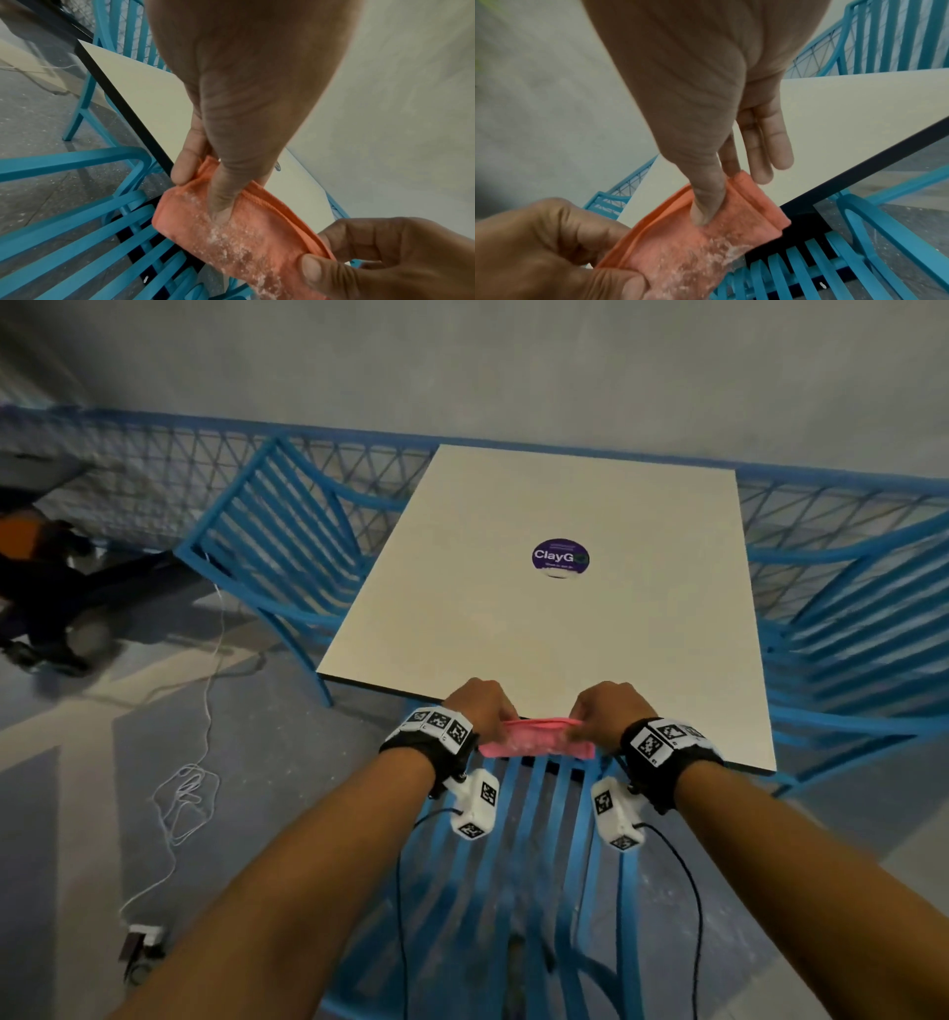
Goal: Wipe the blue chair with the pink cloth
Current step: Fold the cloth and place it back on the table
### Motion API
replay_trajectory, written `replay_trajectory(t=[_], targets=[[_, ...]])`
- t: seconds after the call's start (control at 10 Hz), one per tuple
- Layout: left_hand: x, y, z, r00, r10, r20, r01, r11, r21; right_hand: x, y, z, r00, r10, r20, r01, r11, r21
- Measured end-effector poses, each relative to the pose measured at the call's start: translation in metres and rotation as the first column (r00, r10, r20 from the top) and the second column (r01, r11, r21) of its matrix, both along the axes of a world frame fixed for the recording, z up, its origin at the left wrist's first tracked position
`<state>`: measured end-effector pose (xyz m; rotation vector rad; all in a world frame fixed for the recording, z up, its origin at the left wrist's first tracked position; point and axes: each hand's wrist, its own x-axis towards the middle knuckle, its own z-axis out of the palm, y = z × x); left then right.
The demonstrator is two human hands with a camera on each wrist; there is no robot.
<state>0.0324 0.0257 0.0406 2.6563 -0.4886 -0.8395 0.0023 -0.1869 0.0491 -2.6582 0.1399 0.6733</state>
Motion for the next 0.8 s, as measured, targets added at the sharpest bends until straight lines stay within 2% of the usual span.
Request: replay_trajectory(t=[0.1, 0.2, 0.3, 0.4, 0.5, 0.6, 0.7, 0.8], targets=[[0.028, -0.007, -0.011, 0.998, 0.039, 0.052, -0.038, 0.999, -0.026, 0.022, -0.003, -0.012, 0.994, -0.093, 0.060, 0.091, 0.995, 0.036], [0.054, -0.011, -0.021, 0.979, 0.107, 0.172, -0.100, 0.994, -0.052, 0.041, -0.001, -0.025, 0.963, -0.187, 0.196, 0.168, 0.980, 0.109], [0.069, -0.013, -0.039, 0.929, 0.193, 0.315, -0.173, 0.981, -0.089, 0.055, 0.007, -0.044, 0.925, -0.251, 0.286, 0.208, 0.962, 0.175], [0.062, -0.012, -0.063, 0.924, 0.184, 0.335, -0.181, 0.983, -0.040, 0.050, 0.012, -0.066, 0.935, -0.205, 0.291, 0.168, 0.975, 0.146], [0.045, -0.007, -0.085, 0.950, 0.151, 0.275, -0.157, 0.988, 0.001, 0.037, 0.016, -0.081, 0.957, -0.145, 0.252, 0.122, 0.987, 0.105], [0.029, 0.000, -0.087, 0.951, 0.102, 0.292, -0.106, 0.994, -0.004, 0.026, 0.018, -0.080, 0.957, -0.143, 0.253, 0.121, 0.987, 0.101], [0.021, 0.007, -0.080, 0.947, 0.142, 0.288, -0.134, 0.990, -0.046, 0.021, 0.017, -0.071, 0.958, -0.096, 0.271, 0.081, 0.995, 0.065], [0.015, 0.014, -0.064, 0.943, 0.210, 0.257, -0.199, 0.978, -0.069, 0.018, 0.016, -0.060, 0.950, -0.110, 0.292, 0.107, 0.994, 0.026]])
